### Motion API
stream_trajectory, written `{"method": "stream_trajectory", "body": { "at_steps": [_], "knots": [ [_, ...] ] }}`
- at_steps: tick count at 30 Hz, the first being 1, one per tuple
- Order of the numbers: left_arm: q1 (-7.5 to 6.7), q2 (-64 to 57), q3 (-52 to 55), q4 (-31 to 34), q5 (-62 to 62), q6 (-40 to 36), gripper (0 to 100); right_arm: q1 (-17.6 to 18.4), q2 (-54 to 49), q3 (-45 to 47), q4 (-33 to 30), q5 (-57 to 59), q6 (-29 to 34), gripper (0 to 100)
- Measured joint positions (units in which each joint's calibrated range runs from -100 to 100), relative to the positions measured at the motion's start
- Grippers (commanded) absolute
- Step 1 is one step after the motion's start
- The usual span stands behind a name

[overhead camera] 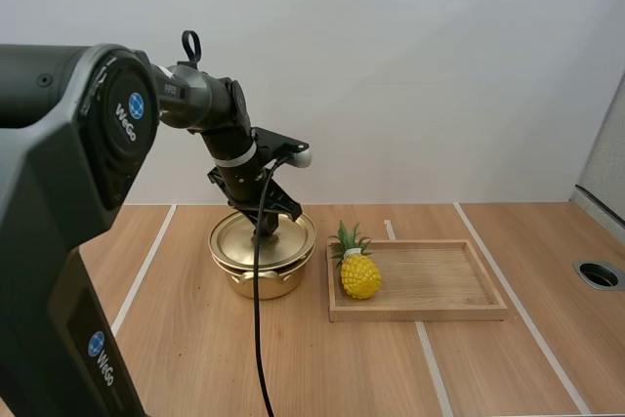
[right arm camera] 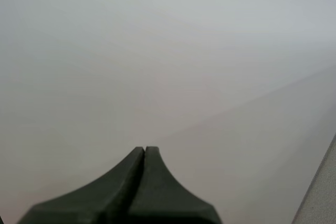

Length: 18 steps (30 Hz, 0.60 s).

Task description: Open the pot, put the grape inside, and close it

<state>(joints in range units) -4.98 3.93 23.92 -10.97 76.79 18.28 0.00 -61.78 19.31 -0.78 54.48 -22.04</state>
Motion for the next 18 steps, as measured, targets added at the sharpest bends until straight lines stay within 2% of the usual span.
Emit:
{"method": "stream_trajectory", "body": {
  "at_steps": [18],
  "knots": [
    [-0.15, 1.92, 0.00, 0.20, -0.59, 0.00, 0, 0.00, 0.00, 0.00, 0.00, -0.55, 0.00, 0]
  ]
}}
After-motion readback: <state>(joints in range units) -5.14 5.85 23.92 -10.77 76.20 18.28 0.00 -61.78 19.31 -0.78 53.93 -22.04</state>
